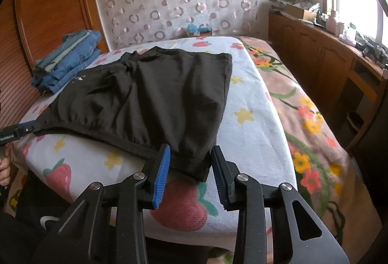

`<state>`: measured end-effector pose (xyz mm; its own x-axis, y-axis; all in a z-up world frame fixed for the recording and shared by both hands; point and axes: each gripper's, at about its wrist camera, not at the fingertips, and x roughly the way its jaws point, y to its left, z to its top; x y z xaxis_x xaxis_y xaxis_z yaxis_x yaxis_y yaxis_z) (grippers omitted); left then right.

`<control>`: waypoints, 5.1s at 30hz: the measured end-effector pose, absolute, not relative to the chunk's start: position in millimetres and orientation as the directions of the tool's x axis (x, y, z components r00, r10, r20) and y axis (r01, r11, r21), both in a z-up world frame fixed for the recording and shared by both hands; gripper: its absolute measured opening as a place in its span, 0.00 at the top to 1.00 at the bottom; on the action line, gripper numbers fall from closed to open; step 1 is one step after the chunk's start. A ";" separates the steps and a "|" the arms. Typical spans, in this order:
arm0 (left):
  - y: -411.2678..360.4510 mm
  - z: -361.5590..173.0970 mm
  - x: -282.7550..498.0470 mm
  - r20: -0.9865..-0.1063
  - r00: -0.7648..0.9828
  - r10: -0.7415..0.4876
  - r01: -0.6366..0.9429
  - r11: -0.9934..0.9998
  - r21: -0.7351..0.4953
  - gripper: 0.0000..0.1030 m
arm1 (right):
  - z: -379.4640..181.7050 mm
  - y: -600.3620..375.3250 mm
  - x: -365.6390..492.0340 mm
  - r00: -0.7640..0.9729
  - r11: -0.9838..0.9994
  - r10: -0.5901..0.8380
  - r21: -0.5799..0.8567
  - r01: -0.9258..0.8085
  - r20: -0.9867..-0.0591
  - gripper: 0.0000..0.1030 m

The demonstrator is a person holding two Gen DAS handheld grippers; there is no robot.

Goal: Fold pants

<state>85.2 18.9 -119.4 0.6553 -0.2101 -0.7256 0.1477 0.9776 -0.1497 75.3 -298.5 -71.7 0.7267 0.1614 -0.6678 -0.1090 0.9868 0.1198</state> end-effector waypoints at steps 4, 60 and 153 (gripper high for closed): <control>18.4 -119.5 82.8 -0.721 0.663 -0.199 0.145 0.980 -0.136 0.57 | -73.1 -297.4 76.7 0.722 0.987 0.161 0.117 -0.111 -0.673 0.67; -22.2 -47.0 63.5 -0.607 0.727 -0.319 0.333 0.938 -0.095 0.97 | -47.7 -302.3 51.9 0.736 0.973 0.228 0.136 -0.184 -0.638 0.69; -84.0 -91.7 95.9 -0.698 0.618 -0.361 0.409 0.906 -0.106 0.46 | -38.7 -229.7 99.9 0.728 0.919 0.376 0.133 -0.371 -0.574 0.97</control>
